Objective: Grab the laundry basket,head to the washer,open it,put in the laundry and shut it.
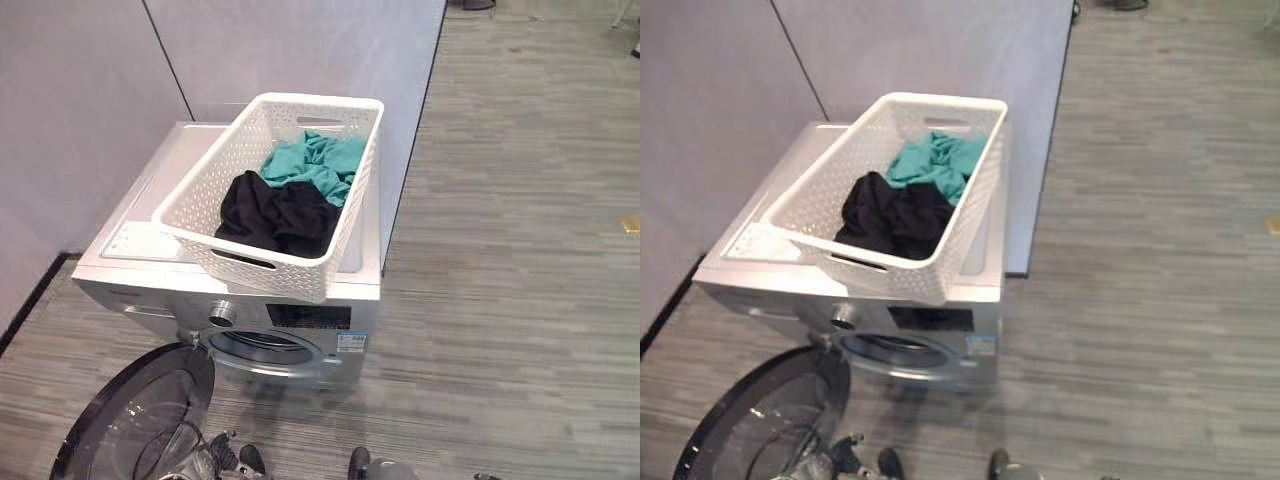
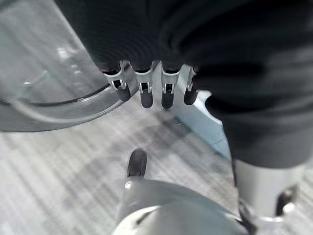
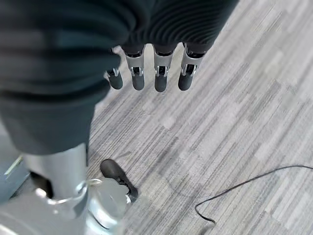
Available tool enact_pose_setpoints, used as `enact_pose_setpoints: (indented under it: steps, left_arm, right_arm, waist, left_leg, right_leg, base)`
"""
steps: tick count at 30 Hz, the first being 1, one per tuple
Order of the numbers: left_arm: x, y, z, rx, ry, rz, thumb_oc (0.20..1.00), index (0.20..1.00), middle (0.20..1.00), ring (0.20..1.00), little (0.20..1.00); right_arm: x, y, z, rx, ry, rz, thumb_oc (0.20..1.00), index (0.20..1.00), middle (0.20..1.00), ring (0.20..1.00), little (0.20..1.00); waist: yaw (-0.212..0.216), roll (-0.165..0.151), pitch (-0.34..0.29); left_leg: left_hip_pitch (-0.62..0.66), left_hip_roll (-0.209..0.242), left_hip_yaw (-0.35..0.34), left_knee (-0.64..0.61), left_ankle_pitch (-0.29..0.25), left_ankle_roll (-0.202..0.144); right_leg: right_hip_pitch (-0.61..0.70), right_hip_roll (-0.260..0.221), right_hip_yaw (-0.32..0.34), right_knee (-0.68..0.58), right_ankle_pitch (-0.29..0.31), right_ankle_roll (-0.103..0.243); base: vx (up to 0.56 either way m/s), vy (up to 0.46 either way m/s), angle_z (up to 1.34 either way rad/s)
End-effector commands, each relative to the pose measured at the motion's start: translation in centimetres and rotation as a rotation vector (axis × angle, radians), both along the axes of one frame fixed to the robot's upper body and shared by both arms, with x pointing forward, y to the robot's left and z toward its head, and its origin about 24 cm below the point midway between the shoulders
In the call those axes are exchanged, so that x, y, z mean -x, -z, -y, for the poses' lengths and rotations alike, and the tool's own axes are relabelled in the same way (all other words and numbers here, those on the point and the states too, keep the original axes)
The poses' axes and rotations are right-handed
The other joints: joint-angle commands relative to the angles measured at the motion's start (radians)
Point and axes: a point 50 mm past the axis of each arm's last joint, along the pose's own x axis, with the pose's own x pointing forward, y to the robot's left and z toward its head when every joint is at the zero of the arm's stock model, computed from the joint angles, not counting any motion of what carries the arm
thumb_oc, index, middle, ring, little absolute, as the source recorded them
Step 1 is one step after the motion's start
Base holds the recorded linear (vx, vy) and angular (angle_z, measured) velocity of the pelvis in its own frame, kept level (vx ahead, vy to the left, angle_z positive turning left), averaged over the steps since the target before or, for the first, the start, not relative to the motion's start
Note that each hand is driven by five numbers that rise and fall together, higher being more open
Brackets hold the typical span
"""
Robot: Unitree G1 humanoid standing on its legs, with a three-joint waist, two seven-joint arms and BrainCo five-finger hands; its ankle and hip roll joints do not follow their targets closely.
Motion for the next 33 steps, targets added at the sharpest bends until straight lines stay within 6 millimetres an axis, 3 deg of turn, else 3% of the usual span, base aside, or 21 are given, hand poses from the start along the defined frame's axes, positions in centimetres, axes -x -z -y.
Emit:
enact_pose_setpoints:
  steps: [1,11,19,21,22,23,24,25,26,28,31,33]
  left_arm:
    - [1.1,-0.1,-1.9,-0.032,-0.054,-0.030,1.000,1.000,1.000,1.000,1.000]
    - [3.4,0.0,-3.8,-0.068,-0.137,-0.087,1.000,1.000,1.000,1.000,1.000]
    - [5.5,0.2,-4.9,-0.088,-0.202,-0.131,1.000,1.000,1.000,1.000,1.000]
    - [6.1,0.2,-5.0,-0.091,-0.210,-0.146,1.000,1.000,1.000,1.000,1.000]
    - [6.9,0.3,-5.2,-0.096,-0.221,-0.171,1.000,1.000,1.000,1.000,1.000]
    - [6.9,0.3,-5.2,-0.095,-0.221,-0.171,1.000,1.000,1.000,1.000,1.000]
    - [7.0,0.3,-5.2,-0.094,-0.223,-0.177,1.000,1.000,1.000,1.000,1.000]
    - [6.9,0.3,-5.3,-0.096,-0.229,-0.173,1.000,1.000,1.000,1.000,1.000]
    - [6.4,0.2,-5.4,-0.100,-0.228,-0.153,1.000,1.000,1.000,1.000,1.000]
    - [6.3,0.1,-5.5,-0.102,-0.238,-0.142,1.000,1.000,1.000,1.000,1.000]
    - [6.6,0.0,-5.8,-0.101,-0.290,-0.128,1.000,1.000,1.000,1.000,1.000]
    - [7.0,0.2,-5.4,-0.081,-0.309,-0.126,1.000,1.000,1.000,1.000,1.000]
  right_arm:
    - [0.6,0.4,-0.6,-0.010,0.015,-0.021,1.000,1.000,1.000,1.000,1.000]
    - [-1.1,0.6,-2.4,-0.067,-0.026,0.026,1.000,1.000,1.000,1.000,1.000]
    - [-1.2,0.4,-2.0,-0.083,0.076,0.079,1.000,1.000,1.000,1.000,1.000]
    - [-1.7,0.1,-1.7,-0.079,0.092,0.111,1.000,1.000,1.000,1.000,1.000]
    - [-2.5,-0.4,-1.2,-0.088,0.148,0.180,1.000,1.000,1.000,1.000,1.000]
    - [-2.5,-0.4,-1.2,-0.088,0.148,0.180,1.000,1.000,1.000,1.000,1.000]
    - [-2.6,-0.6,-0.8,-0.087,0.172,0.205,1.000,1.000,1.000,1.000,1.000]
    - [-3.4,-1.0,-0.7,-0.094,0.163,0.251,1.000,1.000,1.000,1.000,1.000]
    - [-4.2,-1.8,-0.4,-0.085,0.139,0.314,1.000,1.000,1.000,1.000,1.000]
    - [-4.4,-2.6,0.4,-0.067,0.126,0.367,1.000,1.000,1.000,1.000,1.000]
    - [-5.1,-3.7,1.5,-0.025,0.088,0.413,1.000,1.000,1.000,1.000,1.000]
    - [-5.8,-5.7,3.2,0.069,-0.016,0.472,1.000,1.000,1.000,1.000,1.000]
  waist:
    - [-0.007,-0.031,-0.005]
    - [0.007,-0.048,-0.030]
    - [0.006,-0.056,-0.038]
    - [0.009,-0.043,-0.036]
    - [-0.013,-0.039,-0.036]
    - [-0.012,-0.039,-0.037]
    - [-0.034,-0.041,-0.038]
    - [-0.051,-0.046,-0.030]
    - [-0.050,-0.056,-0.019]
    - [-0.063,-0.068,-0.026]
    - [-0.053,-0.074,-0.040]
    - [-0.048,-0.076,-0.064]
  left_leg:
    - [0.005,-0.073,0.048,0.019,-0.023,0.054]
    - [0.070,-0.155,0.072,-0.007,-0.088,0.116]
    - [0.107,-0.191,0.072,-0.072,-0.078,0.131]
    - [0.134,-0.197,0.058,-0.093,-0.098,0.134]
    - [0.134,-0.200,0.055,-0.113,-0.068,0.142]
    - [0.134,-0.200,0.056,-0.114,-0.069,0.141]
    - [0.139,-0.202,0.035,-0.120,-0.066,0.138]
    - [0.142,-0.204,0.022,-0.117,-0.063,0.133]
    - [0.137,-0.195,0.018,-0.106,-0.062,0.125]
    - [0.139,-0.199,0.003,-0.106,-0.067,0.126]
    - [0.145,-0.203,0.017,-0.109,-0.070,0.126]
    - [0.146,-0.201,0.020,-0.116,-0.067,0.119]
  right_leg:
    - [0.083,-0.091,0.019,-0.164,0.168,0.158]
    - [0.082,-0.169,0.066,-0.150,0.273,0.215]
    - [0.069,-0.222,0.039,-0.102,0.387,0.247]
    - [0.071,-0.228,0.025,-0.060,0.362,0.256]
    - [0.017,-0.119,0.073,-0.034,0.286,0.208]
    - [0.015,-0.119,0.074,-0.031,0.284,0.207]
    - [-0.008,-0.042,0.138,-0.061,0.232,0.189]
    - [-0.042,-0.004,0.182,-0.094,0.226,0.179]
    - [-0.036,-0.050,0.134,-0.118,0.256,0.195]
    - [-0.019,-0.023,0.193,-0.140,0.244,0.190]
    - [0.002,-0.034,0.166,-0.173,0.264,0.199]
    - [0.017,-0.030,0.176,-0.203,0.273,0.201]
  base:
    - [0.11,0.262,0.03]
    - [0.03,0.210,-0.13]
    - [0.01,0.116,-0.01]
    - [0.05,0.177,0.01]
    - [0.02,0.159,-0.17]
    - [-0.01,0.093,-0.23]
    - [0.04,-0.002,-0.04]
    - [0.03,-0.060,0.16]
    - [0.03,-0.083,0.53]
    - [0.05,-0.068,0.58]
    - [0.06,-0.049,0.30]
    - [0.08,-0.065,-0.11]
